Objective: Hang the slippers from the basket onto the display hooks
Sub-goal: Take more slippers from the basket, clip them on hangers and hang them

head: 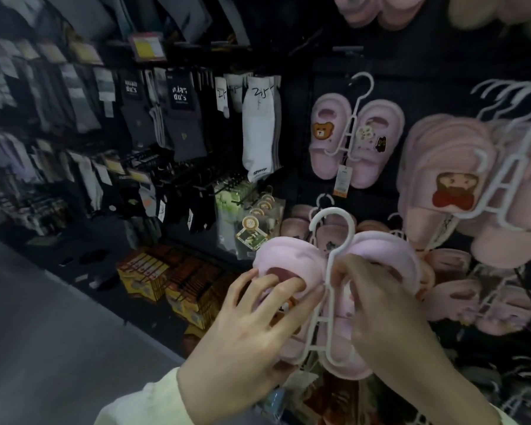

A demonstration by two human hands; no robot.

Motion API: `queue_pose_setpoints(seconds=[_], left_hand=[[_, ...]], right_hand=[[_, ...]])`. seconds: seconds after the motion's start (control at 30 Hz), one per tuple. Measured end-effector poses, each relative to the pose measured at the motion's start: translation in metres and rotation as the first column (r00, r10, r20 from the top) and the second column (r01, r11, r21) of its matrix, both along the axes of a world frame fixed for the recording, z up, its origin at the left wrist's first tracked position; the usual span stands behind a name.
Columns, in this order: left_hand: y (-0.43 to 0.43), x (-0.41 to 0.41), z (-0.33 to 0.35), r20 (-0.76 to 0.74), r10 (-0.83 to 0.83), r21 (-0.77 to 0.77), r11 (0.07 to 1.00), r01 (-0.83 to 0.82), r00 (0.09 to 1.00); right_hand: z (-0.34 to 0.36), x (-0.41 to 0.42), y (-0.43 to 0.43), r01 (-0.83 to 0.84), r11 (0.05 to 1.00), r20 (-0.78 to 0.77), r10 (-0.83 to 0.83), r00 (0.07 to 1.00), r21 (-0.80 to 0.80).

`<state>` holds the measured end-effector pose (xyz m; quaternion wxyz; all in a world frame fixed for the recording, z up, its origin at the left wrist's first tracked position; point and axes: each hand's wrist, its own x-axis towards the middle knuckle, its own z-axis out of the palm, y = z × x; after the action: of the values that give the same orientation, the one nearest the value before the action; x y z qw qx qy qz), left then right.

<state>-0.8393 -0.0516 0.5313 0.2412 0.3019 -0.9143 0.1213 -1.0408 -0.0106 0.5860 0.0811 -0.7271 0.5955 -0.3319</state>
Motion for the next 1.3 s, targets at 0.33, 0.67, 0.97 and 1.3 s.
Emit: queue_pose_setpoints(seconds=[0.33,0.67,0.97,1.3], left_hand=[[-0.066,0.004,-0.005,-0.082,-0.156,-0.042,0.987,0.153,0.984],[-0.123,-0.002,0.007,-0.131,-0.249,-0.066,0.968,0.242,0.960],[-0.161,-0.015,0.023,-0.119,-0.313,-0.056,0.950,0.308,0.942],[-0.196,-0.030,0.058,-0.153,-0.317,-0.179,0.940,0.289,0.936]], right_hand=[[-0.022,-0.002,-0.039,0.132,0.926,-0.167,-0.201,0.965,-0.353],[-0.030,-0.017,-0.055,0.228,0.923,-0.407,-0.346,0.846,-0.310],[-0.017,-0.030,-0.083,0.215,0.904,-0.529,-0.394,0.751,-0.369],[0.015,-0.035,-0.095,0.193,0.877,-0.558,-0.435,0.707,-0.439]])
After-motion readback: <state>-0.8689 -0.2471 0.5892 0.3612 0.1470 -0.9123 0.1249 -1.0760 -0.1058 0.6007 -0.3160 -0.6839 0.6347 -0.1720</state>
